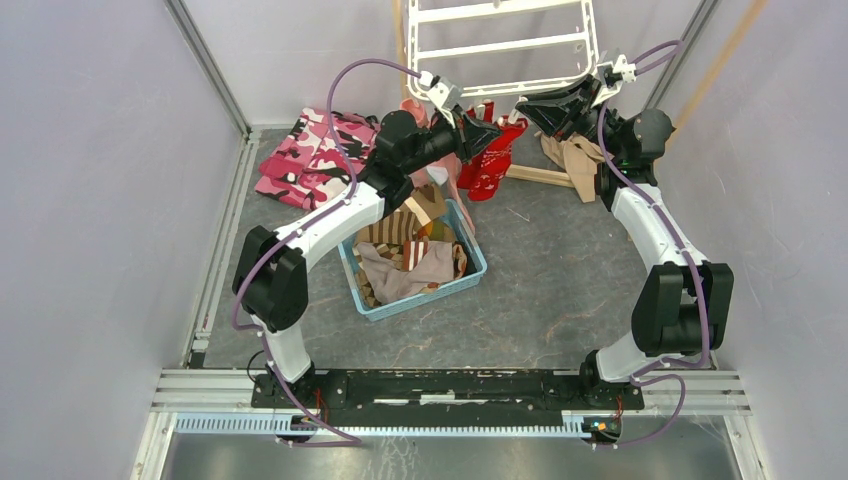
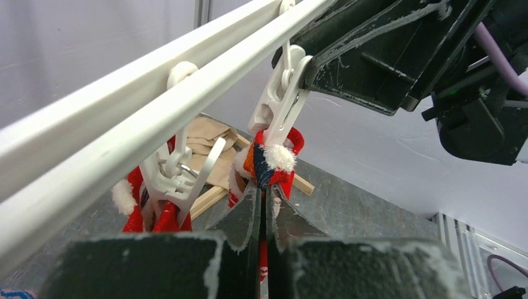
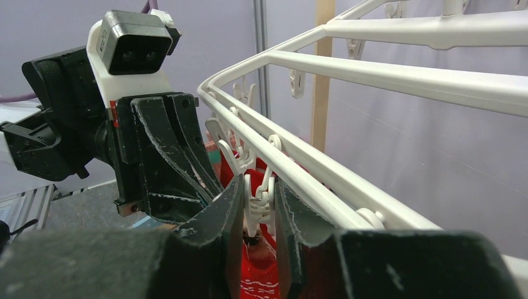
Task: Clip the socks to the hanger
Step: Clamp the sock onto the hanger.
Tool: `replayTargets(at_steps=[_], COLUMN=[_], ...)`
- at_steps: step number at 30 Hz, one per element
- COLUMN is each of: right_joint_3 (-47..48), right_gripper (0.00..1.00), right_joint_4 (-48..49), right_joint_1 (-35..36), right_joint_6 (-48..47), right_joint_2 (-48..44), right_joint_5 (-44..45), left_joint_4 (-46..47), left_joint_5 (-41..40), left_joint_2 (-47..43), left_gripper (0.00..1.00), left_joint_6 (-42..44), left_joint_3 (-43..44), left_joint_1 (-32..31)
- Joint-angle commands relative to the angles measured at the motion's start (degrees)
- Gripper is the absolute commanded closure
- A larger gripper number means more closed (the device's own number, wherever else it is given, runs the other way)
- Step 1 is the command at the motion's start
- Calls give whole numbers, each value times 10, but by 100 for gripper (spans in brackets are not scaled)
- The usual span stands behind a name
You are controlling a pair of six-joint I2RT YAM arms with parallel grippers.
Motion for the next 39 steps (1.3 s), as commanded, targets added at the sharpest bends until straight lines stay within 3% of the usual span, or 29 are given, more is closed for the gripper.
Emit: replayTargets(at_steps=[1, 8, 12, 18, 23, 26, 29, 32, 39], right_joint_3=[7, 6, 6, 1, -2, -4, -5, -6, -50], right_gripper=[84, 84, 79, 43, 28, 23, 18, 15, 12], right_joint_4=[14, 10, 10, 4, -25, -64, -133, -211, -303], right_joint_1=[7, 7, 8, 7, 7, 7, 5, 2, -7], right_joint_6=[3, -1, 1, -1, -21, -49, -100, -155, -223], right_joint_2=[-20, -22, -23, -31, -46, -62, -87, -110, -176], right_joint_5=[-28, -31, -31, -22, -17, -9, 5, 22, 55], left_joint_4=[53, 70, 70, 60, 56, 56, 54, 52, 37], left_joint_5=[23, 40, 41, 42, 35, 31, 26, 24, 26], left_joint_2=[-13, -6, -2, 1, -1, -2, -9, -21, -79], left_gripper=[98, 98, 98, 97, 93, 87, 67, 54, 37], left_joint_6=[-44, -85, -94, -95, -99, -106, -111, -111, -101], left_joint_3=[27, 39, 40, 35, 28, 27, 24, 15, -32], left_joint_1=[-1, 2, 4, 6, 9, 11, 12, 13, 16])
